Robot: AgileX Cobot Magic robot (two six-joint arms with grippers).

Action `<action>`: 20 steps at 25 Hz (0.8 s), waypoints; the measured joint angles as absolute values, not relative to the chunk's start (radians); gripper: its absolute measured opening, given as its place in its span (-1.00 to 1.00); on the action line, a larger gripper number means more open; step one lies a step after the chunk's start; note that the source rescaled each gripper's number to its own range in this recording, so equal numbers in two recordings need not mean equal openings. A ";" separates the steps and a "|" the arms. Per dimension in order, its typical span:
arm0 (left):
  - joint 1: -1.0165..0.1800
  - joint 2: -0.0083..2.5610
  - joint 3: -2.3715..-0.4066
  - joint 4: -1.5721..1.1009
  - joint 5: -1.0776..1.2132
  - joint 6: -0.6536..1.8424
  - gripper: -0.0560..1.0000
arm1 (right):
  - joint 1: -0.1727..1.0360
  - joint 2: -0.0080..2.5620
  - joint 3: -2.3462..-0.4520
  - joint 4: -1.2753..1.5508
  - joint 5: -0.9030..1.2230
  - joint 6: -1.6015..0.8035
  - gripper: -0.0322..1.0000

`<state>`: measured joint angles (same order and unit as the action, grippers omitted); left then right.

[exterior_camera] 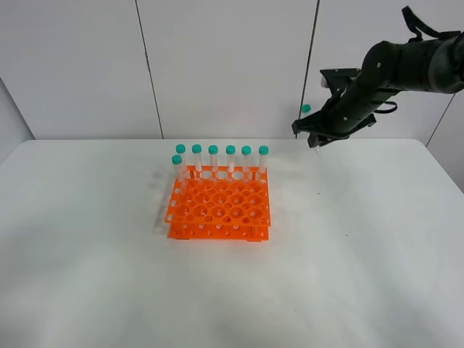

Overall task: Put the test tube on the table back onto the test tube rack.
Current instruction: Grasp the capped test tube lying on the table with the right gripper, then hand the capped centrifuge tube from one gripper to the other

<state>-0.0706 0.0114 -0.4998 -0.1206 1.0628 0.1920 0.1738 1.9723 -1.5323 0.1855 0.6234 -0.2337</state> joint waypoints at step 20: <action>-0.071 0.011 -0.500 -0.121 1.063 0.192 1.00 | 0.446 1.953 -1.511 0.199 0.356 -0.352 -0.88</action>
